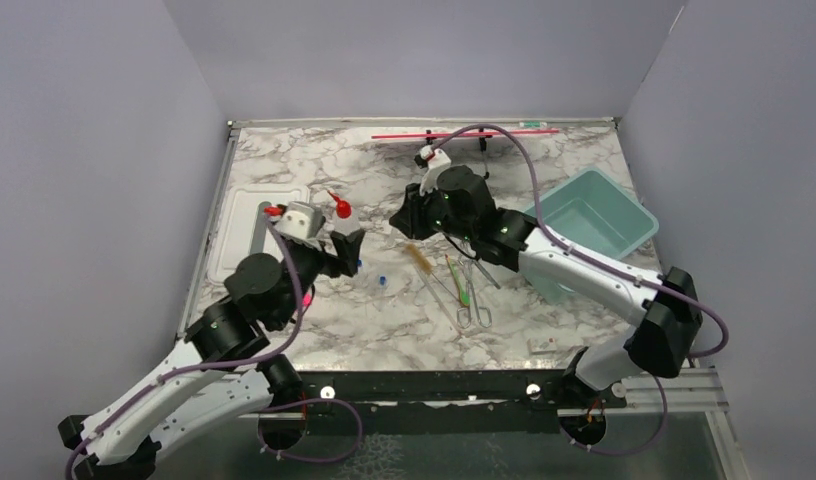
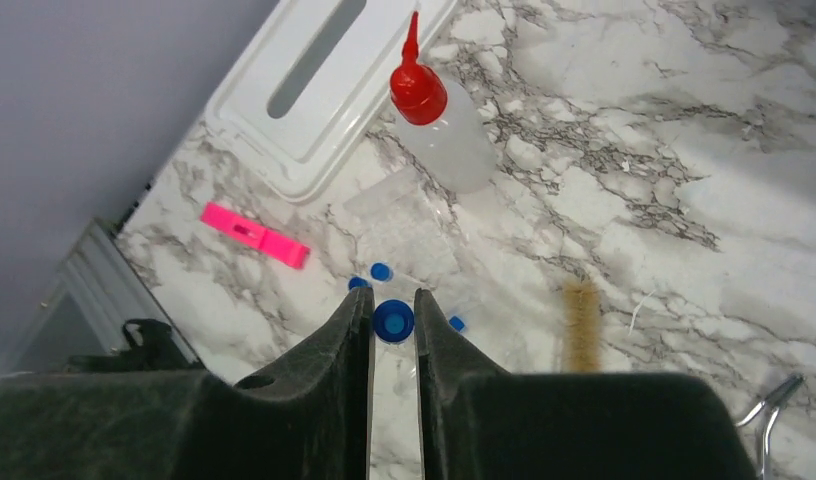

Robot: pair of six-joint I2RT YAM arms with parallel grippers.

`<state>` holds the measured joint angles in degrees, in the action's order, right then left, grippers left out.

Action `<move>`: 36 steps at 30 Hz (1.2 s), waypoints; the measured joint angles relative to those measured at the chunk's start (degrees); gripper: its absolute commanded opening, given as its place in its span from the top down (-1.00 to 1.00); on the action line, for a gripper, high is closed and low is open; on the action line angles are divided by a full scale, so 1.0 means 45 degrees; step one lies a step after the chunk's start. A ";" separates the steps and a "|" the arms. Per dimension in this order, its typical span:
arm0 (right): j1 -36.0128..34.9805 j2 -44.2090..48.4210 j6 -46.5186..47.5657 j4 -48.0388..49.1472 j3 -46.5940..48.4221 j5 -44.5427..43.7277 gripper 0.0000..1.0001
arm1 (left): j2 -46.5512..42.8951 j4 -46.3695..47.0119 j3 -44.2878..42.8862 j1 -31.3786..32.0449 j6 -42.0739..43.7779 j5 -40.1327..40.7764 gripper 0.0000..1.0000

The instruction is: Organize the chemistry lab equipment

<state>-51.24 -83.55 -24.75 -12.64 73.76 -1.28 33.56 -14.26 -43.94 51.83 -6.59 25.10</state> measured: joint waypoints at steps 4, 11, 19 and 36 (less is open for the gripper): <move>0.0053 -0.1161 0.1637 0.2147 -0.0806 0.0821 0.58 | -0.0321 -0.0704 -0.1919 0.0000 -0.0068 0.1292 -0.53; 0.0058 -0.2739 0.4143 0.5455 -0.1700 0.2783 0.66 | 0.1122 -0.1554 -0.4775 -0.0005 -0.0117 0.3410 -0.53; 0.0068 -0.3910 0.6795 0.7261 -0.1831 0.5668 0.75 | 0.4799 -0.2448 -0.9602 0.0000 0.0000 0.3279 -0.53; 0.0073 -0.5192 0.9879 0.7834 -0.2021 0.7232 0.78 | 0.5795 -0.2574 -1.1482 0.0000 0.0942 0.2856 -0.55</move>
<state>-50.92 -106.91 19.70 22.61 64.66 31.27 59.64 -25.85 -95.61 51.83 -2.35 37.95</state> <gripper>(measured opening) 0.201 0.772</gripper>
